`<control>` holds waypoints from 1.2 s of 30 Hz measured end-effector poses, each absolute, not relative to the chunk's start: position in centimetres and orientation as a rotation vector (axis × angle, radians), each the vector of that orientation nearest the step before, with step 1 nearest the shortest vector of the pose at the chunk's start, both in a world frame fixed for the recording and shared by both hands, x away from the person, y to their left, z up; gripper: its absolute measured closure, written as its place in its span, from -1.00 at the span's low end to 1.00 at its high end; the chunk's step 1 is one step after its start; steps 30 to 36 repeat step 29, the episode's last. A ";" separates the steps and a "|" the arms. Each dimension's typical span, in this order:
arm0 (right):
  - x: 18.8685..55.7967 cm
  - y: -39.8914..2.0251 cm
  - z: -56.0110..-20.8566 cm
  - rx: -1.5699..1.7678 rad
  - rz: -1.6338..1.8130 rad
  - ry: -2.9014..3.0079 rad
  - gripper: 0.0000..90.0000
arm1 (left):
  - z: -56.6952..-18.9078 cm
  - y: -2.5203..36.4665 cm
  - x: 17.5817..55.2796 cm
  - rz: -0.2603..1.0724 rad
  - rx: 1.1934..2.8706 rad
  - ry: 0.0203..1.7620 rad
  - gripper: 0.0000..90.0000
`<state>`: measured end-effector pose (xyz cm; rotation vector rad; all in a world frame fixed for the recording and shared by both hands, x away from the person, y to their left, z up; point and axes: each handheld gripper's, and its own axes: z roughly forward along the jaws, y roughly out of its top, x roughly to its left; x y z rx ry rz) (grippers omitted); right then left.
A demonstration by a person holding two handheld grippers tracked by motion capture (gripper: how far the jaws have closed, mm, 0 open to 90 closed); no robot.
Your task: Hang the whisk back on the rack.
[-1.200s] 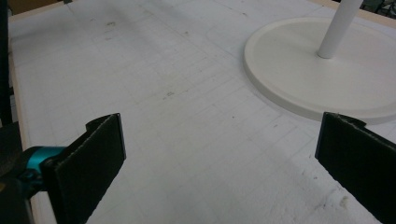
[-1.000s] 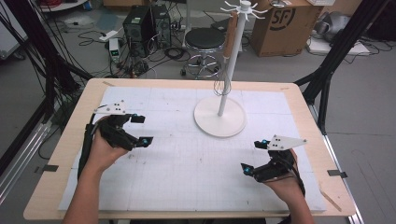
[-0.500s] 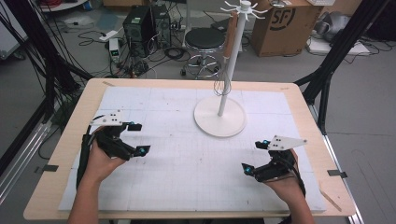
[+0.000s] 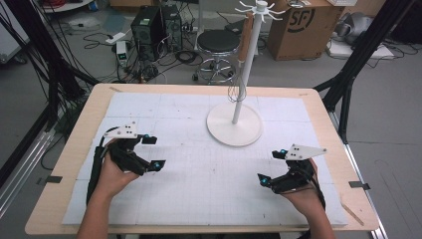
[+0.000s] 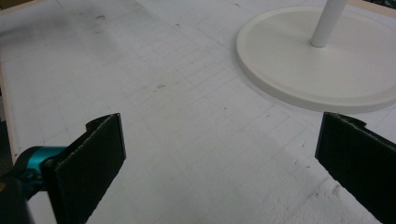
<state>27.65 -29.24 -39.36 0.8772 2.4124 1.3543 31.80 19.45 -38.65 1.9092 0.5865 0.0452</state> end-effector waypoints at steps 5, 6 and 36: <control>27.7 -29.2 -39.4 0.878 1.356 2.412 -0.99 | -38.8 19.7 31.8 0.046 1.907 0.592 -0.96; 27.7 -29.2 -39.4 0.875 1.355 2.416 -0.99 | -38.8 19.7 31.8 0.044 1.900 0.595 -0.96; 27.6 -29.2 -39.4 0.873 1.356 2.422 -0.99 | -39.4 19.6 32.0 0.033 1.900 0.612 -0.96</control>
